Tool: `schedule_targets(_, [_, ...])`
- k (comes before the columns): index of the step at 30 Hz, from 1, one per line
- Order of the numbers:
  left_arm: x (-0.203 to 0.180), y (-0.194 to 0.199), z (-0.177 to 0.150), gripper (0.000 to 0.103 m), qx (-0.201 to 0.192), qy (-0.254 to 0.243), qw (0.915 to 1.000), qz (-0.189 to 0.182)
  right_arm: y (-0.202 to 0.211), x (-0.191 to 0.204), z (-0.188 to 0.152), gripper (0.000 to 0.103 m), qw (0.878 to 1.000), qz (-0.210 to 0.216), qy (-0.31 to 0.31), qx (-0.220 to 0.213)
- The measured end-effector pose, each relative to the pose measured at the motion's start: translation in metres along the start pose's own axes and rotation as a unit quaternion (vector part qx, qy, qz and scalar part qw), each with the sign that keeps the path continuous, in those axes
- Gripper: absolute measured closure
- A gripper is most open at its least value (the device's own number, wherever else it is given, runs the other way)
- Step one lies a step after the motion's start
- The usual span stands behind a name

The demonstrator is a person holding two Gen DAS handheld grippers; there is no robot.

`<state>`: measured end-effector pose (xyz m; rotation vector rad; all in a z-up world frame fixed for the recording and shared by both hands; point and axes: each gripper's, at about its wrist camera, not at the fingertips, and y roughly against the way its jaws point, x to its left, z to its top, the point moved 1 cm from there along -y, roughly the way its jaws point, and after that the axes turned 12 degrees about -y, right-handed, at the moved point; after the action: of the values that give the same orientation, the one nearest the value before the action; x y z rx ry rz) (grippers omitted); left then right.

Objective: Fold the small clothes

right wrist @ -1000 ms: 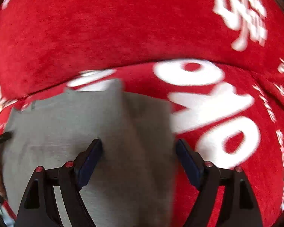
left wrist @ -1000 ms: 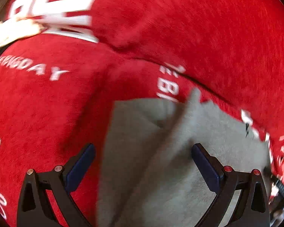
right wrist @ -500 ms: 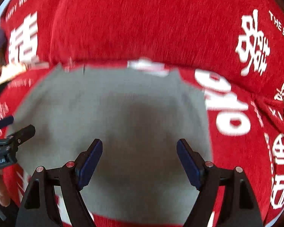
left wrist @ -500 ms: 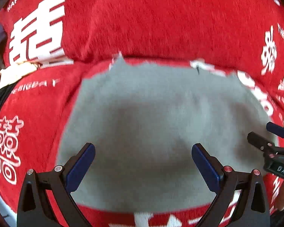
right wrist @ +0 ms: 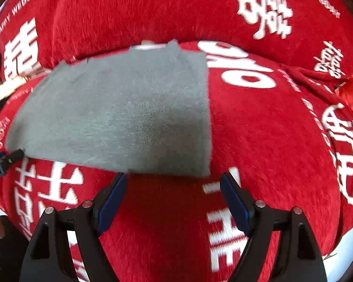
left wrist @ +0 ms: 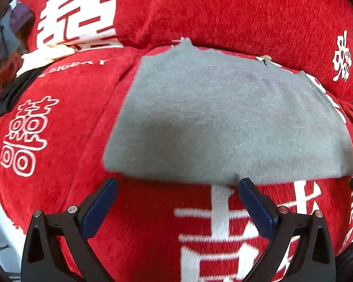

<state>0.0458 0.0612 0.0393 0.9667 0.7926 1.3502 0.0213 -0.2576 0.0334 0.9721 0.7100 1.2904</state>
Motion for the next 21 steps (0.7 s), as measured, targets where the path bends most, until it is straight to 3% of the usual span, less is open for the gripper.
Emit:
schedule_targets(5, [0.005, 0.027, -0.011, 0.001, -0.012, 0.016, 0.9998, -0.007, 0.032, 0.001, -0.019, 0.019, 1.0, 0.008, -0.017, -0.011])
schedule_targets(12, [-0.01, 0.052, -0.017, 0.001, -0.025, 0.003, 0.9996, -0.016, 0.041, 0.024, -0.039, 0.019, 1.0, 0.01, -0.001, 0.008])
schedule_targets(21, [-0.021, 0.037, 0.009, 0.001, -0.02, -0.02, 0.9995, -0.01, 0.032, 0.058, -0.017, 0.019, 0.999, 0.001, 0.038, 0.005])
